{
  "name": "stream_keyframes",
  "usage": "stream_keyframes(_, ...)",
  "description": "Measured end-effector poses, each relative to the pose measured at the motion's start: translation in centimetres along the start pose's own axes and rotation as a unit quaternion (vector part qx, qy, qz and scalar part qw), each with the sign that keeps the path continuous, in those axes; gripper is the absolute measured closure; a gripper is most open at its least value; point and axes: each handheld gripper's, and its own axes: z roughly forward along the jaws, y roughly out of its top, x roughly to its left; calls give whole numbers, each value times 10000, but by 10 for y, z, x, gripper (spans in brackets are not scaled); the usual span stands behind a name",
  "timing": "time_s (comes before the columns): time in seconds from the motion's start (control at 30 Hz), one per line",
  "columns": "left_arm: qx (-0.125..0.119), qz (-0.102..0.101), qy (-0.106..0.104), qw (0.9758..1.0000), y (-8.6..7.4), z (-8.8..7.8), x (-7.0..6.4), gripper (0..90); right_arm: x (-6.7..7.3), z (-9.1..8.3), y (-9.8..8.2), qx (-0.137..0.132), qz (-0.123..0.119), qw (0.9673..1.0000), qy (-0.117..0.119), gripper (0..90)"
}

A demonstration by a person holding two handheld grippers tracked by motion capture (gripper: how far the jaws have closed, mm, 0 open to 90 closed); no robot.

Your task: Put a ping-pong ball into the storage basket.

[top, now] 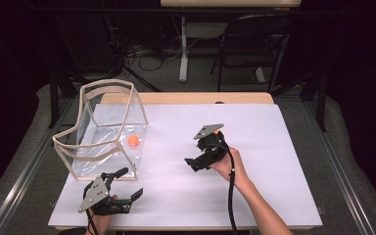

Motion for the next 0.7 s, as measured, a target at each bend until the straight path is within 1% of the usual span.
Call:
stream_keyframes(0.1,3,-2,-10,10000,0,1,1,158,-1,-2,-9,19,41,10000,-79,0)
stream_keyframes(0.17,3,-5,-3,10000,0,1,0,158,-2,-3,-13,5,111,9999,-122,0)
stream_keyframes(0.3,8,8,4,10000,0,0,0,158,-3,-5,-22,-30,241,9996,-140,0)
stream_keyframes(0.5,-4,37,8,10000,1,-2,-1,158,-1,-3,-31,124,215,9996,-119,0)
stream_keyframes(0.63,-51,57,4,10000,1,-3,-1,158,-4,-4,-37,85,276,9995,-148,0)
stream_keyframes(0.7,-43,49,8,10000,1,-3,-1,158,-7,-4,-39,125,271,9994,-189,0)
